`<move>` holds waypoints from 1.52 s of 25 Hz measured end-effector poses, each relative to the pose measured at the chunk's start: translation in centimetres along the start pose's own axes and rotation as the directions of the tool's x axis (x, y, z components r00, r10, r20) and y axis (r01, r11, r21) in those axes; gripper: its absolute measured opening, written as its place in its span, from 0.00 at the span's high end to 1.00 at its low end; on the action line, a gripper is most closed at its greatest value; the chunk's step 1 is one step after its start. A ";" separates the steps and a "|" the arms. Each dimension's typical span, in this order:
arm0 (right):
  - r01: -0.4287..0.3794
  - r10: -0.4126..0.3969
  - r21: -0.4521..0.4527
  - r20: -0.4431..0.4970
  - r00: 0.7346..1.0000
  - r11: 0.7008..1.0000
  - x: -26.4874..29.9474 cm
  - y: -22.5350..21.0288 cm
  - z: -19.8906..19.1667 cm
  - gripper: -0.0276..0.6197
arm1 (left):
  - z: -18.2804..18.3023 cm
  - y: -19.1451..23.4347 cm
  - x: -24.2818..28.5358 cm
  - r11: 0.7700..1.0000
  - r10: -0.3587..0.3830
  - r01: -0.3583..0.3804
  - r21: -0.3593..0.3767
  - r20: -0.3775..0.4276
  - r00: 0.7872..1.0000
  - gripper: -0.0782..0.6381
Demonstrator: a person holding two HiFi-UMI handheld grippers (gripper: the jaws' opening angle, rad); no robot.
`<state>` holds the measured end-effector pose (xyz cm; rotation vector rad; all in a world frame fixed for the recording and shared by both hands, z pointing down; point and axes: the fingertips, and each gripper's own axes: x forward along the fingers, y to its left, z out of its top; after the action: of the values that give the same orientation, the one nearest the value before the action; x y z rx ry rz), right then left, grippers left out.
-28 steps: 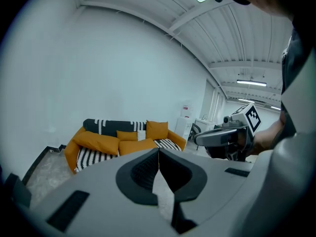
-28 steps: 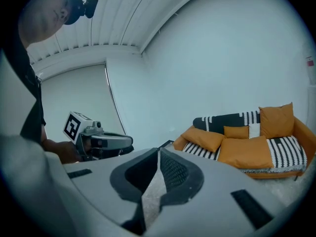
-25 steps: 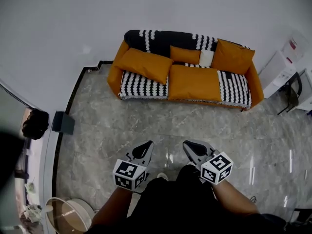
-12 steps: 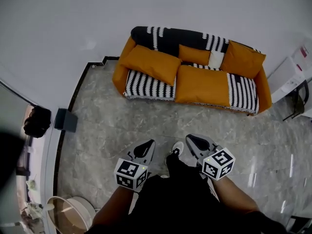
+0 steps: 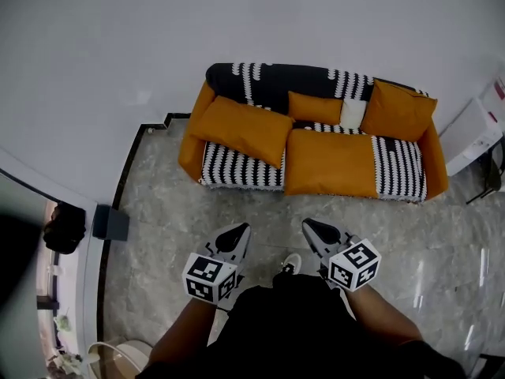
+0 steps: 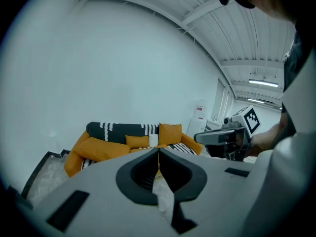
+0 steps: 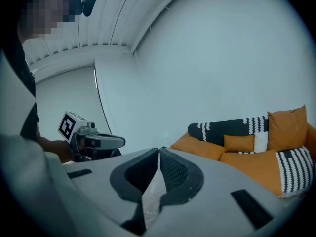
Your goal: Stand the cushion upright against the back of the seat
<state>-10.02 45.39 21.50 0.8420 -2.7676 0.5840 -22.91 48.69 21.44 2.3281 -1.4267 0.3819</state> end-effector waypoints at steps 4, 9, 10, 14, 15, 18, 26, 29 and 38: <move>-0.013 0.014 -0.012 0.007 1.000 1.000 2.5 -3.9 2.2 0.90 | 2.0 2.7 3.6 0.999 0.034 -0.034 0.020 -0.007 0.999 0.87; -0.016 0.016 -0.013 0.001 1.000 1.000 5.0 -7.4 3.5 0.90 | 3.5 5.7 6.3 0.997 0.082 -0.081 0.017 -0.010 0.997 0.87; -0.015 0.015 -0.009 0.003 1.000 1.000 5.4 -7.8 3.7 0.90 | 3.6 6.1 6.6 0.996 0.087 -0.086 0.022 -0.017 0.996 0.87; -0.012 0.012 0.009 0.003 1.000 1.000 6.8 -9.4 4.1 0.90 | 3.8 7.8 7.9 0.994 0.105 -0.104 0.019 -0.042 0.994 0.87; -0.011 0.011 0.013 0.000 1.000 1.000 7.3 -9.8 4.1 0.90 | 3.9 8.3 8.1 0.994 0.109 -0.108 0.015 -0.044 0.993 0.87; -0.003 0.003 0.021 -0.008 1.000 1.000 8.9 -10.6 4.1 0.90 | 3.9 10.2 8.8 0.993 0.117 -0.116 0.012 -0.059 0.991 0.87; 0.074 -0.072 0.051 -0.029 0.997 0.996 15.5 -13.4 4.1 0.90 | 5.1 17.3 12.2 0.997 0.078 -0.077 0.023 -0.075 0.994 0.87; 0.100 -0.099 0.043 -0.024 0.995 0.994 19.5 -13.8 5.8 0.90 | 6.6 20.8 14.1 0.995 0.058 -0.049 0.092 -0.094 0.994 0.87; 0.193 -0.193 0.018 0.001 0.981 0.981 31.3 -14.6 11.9 0.90 | 11.9 32.0 19.2 0.981 -0.062 0.080 0.177 -0.103 0.993 0.87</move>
<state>-28.20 13.87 24.37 1.0994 -2.6452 0.5723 -42.55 14.96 24.62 2.4580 -1.3073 0.6190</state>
